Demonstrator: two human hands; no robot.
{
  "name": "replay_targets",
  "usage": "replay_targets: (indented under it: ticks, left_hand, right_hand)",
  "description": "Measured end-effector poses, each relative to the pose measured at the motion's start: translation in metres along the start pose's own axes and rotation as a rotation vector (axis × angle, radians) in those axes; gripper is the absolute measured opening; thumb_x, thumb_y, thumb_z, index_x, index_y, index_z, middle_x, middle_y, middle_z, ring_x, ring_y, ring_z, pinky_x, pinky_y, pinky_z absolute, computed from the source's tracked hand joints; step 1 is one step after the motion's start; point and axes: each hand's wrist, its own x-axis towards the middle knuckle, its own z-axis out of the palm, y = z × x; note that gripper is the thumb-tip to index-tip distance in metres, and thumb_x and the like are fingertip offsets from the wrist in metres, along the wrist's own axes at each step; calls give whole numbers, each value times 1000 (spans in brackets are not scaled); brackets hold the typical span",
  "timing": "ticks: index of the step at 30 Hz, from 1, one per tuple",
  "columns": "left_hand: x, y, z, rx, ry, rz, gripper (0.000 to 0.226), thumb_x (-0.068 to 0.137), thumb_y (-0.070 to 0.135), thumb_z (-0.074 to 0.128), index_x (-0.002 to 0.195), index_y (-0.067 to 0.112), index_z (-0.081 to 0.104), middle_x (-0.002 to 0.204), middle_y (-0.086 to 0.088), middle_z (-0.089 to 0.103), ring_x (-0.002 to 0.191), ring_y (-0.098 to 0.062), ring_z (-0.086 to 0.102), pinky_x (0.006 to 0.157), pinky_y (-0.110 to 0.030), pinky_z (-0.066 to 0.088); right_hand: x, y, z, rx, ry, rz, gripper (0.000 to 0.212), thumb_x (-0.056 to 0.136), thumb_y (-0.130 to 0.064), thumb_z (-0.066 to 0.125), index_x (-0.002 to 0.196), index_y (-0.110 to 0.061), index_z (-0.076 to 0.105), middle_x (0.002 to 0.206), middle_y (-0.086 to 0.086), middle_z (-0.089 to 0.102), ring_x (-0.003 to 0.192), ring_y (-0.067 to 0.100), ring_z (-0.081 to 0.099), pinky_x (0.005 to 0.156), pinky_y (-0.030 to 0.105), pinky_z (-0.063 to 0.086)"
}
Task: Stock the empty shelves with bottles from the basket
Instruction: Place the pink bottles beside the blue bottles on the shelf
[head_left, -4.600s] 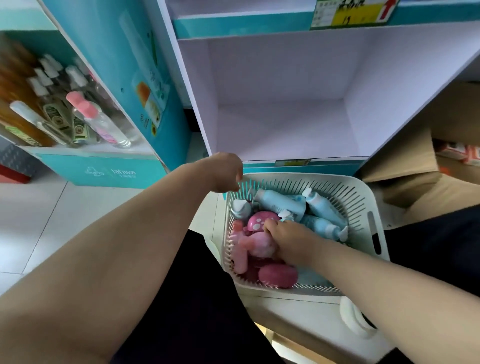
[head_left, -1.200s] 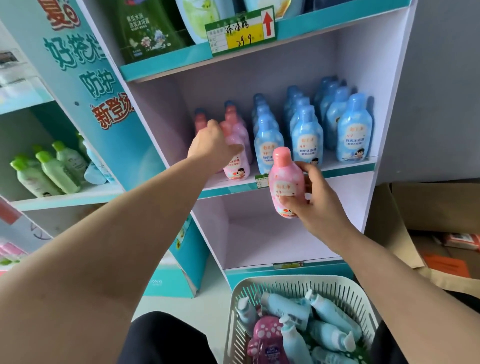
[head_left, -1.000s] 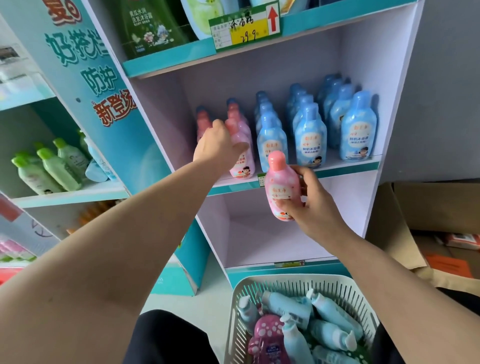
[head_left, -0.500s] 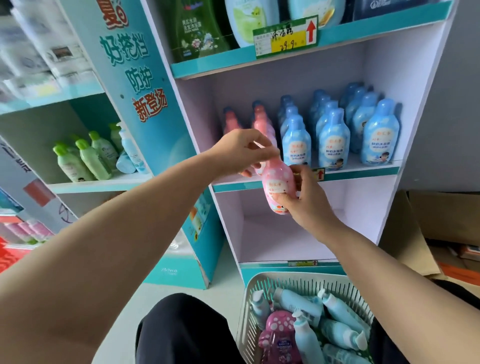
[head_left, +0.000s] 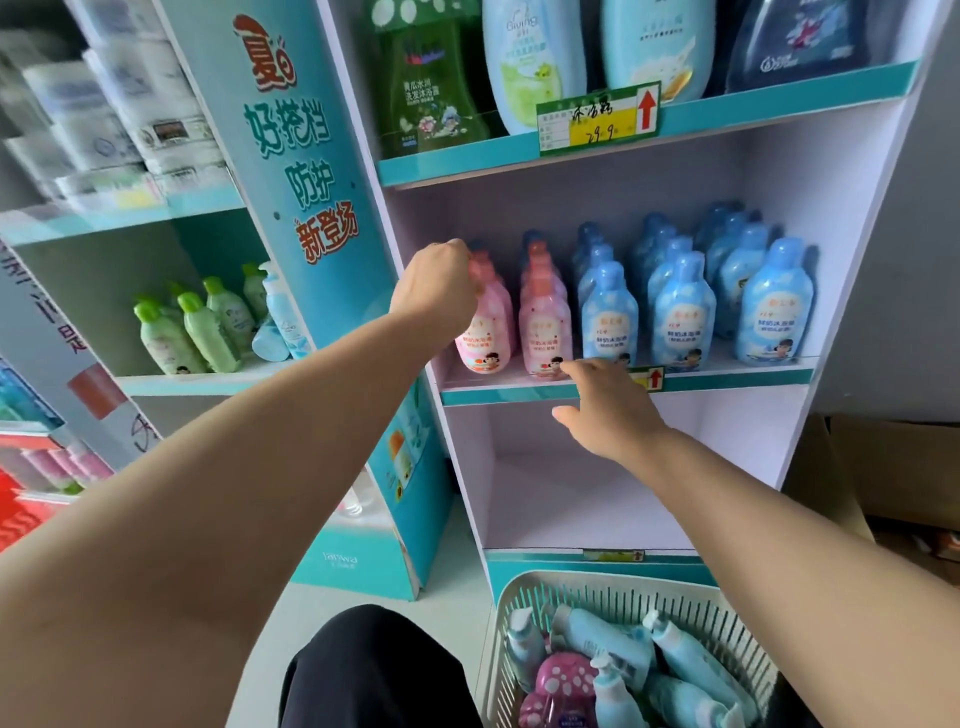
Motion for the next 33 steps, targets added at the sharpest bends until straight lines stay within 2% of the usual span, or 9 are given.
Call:
replay_targets:
  ticks: [3,6,9,11,15,19,24,29,33]
  left_hand:
    - [5,-1,11,23,-6,-32,22,93,7,44,108,5,59,104,-14,62,88,-32,58,65,-37,43]
    - [7,-1,18,18,-20,-46,22,95,6,42,113,7,55,103,-13,61,85,-30,57,65,-37,43]
    - [8,-2,23,-15,-22,-54,20,96,7,41,114,9,48,100,-13,61,83,-32,58,66,-41,50]
    - [8,-2,26,-12,-19,-47,19,96,7,40,113,9,47,99,-14,61,82,-33,58,65,-40,49]
    - [7,-1,32,5,-24,-47,20,96,8,40,114,10,49,99,-14,61,82,-32,57,63,-38,43]
    - [8,-3,35,-8,-28,-75,21,96,11,44,116,10,48,104,-14,62,84,-32,58,67,-39,48]
    - [5,-1,37,-4,-101,-89,45,85,15,69,123,12,44,112,-13,59,93,-32,59,77,-40,52]
    - [2,2,40,-19,-70,-113,49,85,12,68,127,12,42,118,-14,57,100,-34,60,78,-39,50]
    - [-4,4,43,-39,-45,-113,50,86,7,64,129,12,40,128,-13,49,110,-36,56,88,-42,51]
  right_hand:
    - [0,0,2,-133,-3,-49,60,88,-35,61,142,-18,38,137,4,49,121,26,48,96,37,43]
    - [2,0,1,-229,9,-74,58,88,-37,61,139,-18,42,130,6,53,114,28,53,97,38,43]
    - [5,0,3,-290,28,-90,54,87,-38,61,134,-17,45,123,6,56,110,27,55,99,38,41]
    - [5,1,7,-305,50,-100,53,87,-40,61,132,-16,47,120,7,57,109,27,54,101,39,39]
    - [1,5,16,-203,70,-113,60,87,-50,58,136,-21,42,125,7,50,116,29,45,106,39,33]
    - [-2,9,18,-72,70,-92,60,89,-55,51,140,-26,39,131,6,42,122,27,36,103,36,35]
    - [-1,8,19,-51,67,-56,57,92,-56,42,140,-26,40,132,7,41,123,26,34,103,36,35]
    - [-2,9,18,-48,47,-63,56,93,-55,42,141,-27,38,132,7,41,123,27,34,103,37,36]
    - [-3,9,17,-50,35,-62,56,94,-53,42,143,-28,35,135,6,40,126,27,33,104,37,34]
